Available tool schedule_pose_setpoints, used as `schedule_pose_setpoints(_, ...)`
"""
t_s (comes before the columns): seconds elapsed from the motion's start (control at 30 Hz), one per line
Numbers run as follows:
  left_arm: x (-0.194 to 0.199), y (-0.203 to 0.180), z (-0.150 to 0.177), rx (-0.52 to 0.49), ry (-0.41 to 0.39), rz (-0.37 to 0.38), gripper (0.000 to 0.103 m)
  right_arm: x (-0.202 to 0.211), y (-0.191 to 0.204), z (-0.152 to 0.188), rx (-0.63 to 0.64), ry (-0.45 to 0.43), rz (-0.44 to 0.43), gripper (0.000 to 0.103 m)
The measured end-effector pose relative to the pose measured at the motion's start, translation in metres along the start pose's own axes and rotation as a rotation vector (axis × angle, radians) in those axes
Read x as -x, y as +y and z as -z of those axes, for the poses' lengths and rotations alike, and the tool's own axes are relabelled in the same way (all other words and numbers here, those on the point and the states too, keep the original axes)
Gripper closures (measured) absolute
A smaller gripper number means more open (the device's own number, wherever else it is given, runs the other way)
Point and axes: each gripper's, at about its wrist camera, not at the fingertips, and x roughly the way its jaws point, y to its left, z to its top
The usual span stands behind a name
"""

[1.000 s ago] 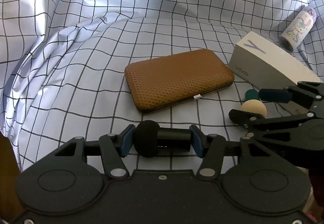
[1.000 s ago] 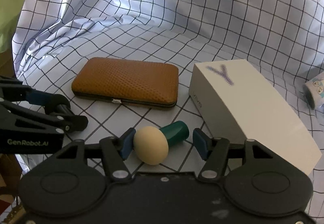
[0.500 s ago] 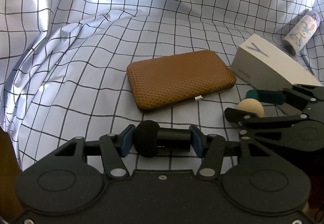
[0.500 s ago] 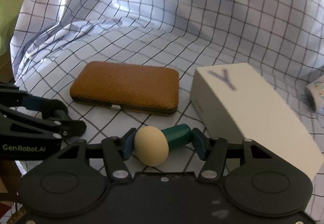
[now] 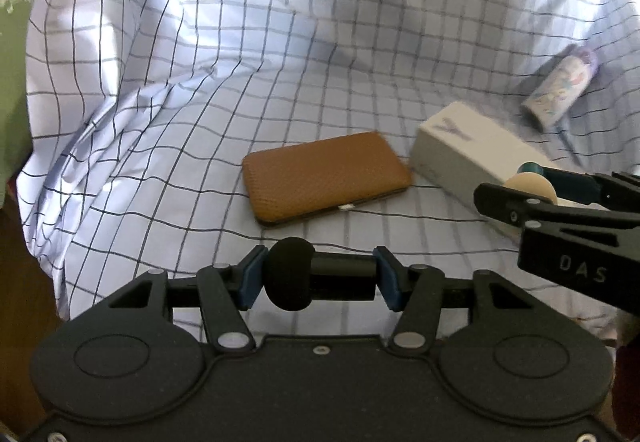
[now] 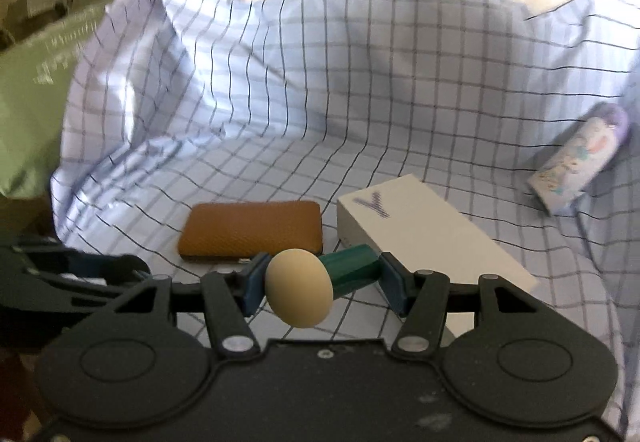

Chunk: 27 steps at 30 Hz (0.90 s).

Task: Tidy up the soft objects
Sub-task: 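Carry the cylinder to the basket and open the left gripper while the right carries the sponge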

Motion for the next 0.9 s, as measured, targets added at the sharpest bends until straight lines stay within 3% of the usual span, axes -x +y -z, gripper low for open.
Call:
schedule_pose_setpoints(0.27,0.05,-0.035,0.023,-0.034,-0.003,0.022,0.049,0.083,-0.005,0.024,-0.117,-0.047,0.009,0.046)
schedule_pose_setpoints(0.5,0.072,-0.047,0.05,-0.031,0.027,0.036,0.049,0.138,-0.012,0.052,-0.215,-0.052,0.052,0.046)
schedule_pose_setpoints(0.9,0.08,-0.047,0.078,0.034,0.087,0.048,0.049,0.177,-0.018,0.083,-0.306,-0.057,0.081,0.046)
